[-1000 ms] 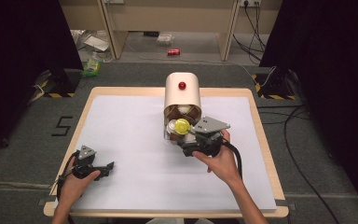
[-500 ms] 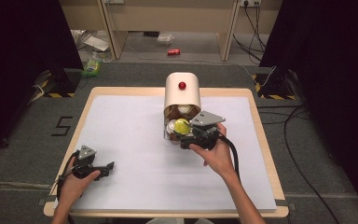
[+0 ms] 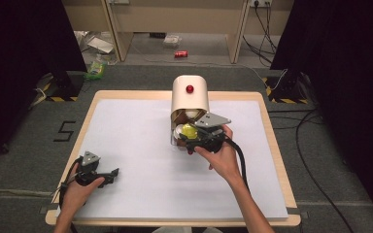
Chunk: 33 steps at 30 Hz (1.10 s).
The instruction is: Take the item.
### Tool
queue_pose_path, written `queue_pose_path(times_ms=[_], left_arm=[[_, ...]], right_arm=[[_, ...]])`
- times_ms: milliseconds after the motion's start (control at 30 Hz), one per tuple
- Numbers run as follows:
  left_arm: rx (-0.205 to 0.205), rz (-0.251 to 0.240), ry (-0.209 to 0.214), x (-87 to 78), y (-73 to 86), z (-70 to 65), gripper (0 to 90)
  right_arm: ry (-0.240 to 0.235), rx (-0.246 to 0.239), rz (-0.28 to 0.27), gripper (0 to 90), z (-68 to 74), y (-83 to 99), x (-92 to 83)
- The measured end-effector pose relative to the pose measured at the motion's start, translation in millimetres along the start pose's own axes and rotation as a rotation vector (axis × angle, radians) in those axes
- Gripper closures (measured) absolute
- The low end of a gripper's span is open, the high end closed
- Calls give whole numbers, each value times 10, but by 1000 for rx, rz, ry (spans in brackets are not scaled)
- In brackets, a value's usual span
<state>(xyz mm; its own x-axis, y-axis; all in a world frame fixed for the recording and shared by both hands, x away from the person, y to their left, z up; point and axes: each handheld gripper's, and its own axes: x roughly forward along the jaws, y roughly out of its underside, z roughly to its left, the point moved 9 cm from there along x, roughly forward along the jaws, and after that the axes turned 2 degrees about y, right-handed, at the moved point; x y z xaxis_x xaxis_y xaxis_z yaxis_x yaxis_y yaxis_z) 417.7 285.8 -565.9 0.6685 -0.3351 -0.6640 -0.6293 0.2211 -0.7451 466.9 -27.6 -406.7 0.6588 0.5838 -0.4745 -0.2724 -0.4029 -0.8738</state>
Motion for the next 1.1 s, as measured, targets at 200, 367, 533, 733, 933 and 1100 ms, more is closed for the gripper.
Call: queue_pose_path(times_ms=[200, 367, 533, 733, 933, 1100], left_arm=[[2, 0, 0, 0, 0, 2, 91], [0, 1, 0, 0, 0, 0, 91], [0, 1, 0, 0, 0, 0, 91], [0, 0, 0, 0, 0, 0, 90], [0, 0, 0, 0, 0, 0, 91], [0, 0, 0, 0, 0, 0, 90]], right_arm=[[2, 2, 12, 268, 6, 8, 62], [3, 3, 17, 272, -1, 10, 67], [7, 0, 28, 289, -2, -11, 82], [12, -2, 44, 309, -11, -3, 113], [21, -4, 77, 316, -19, 43, 147], [18, 6, 84, 330, -36, 62, 168]])
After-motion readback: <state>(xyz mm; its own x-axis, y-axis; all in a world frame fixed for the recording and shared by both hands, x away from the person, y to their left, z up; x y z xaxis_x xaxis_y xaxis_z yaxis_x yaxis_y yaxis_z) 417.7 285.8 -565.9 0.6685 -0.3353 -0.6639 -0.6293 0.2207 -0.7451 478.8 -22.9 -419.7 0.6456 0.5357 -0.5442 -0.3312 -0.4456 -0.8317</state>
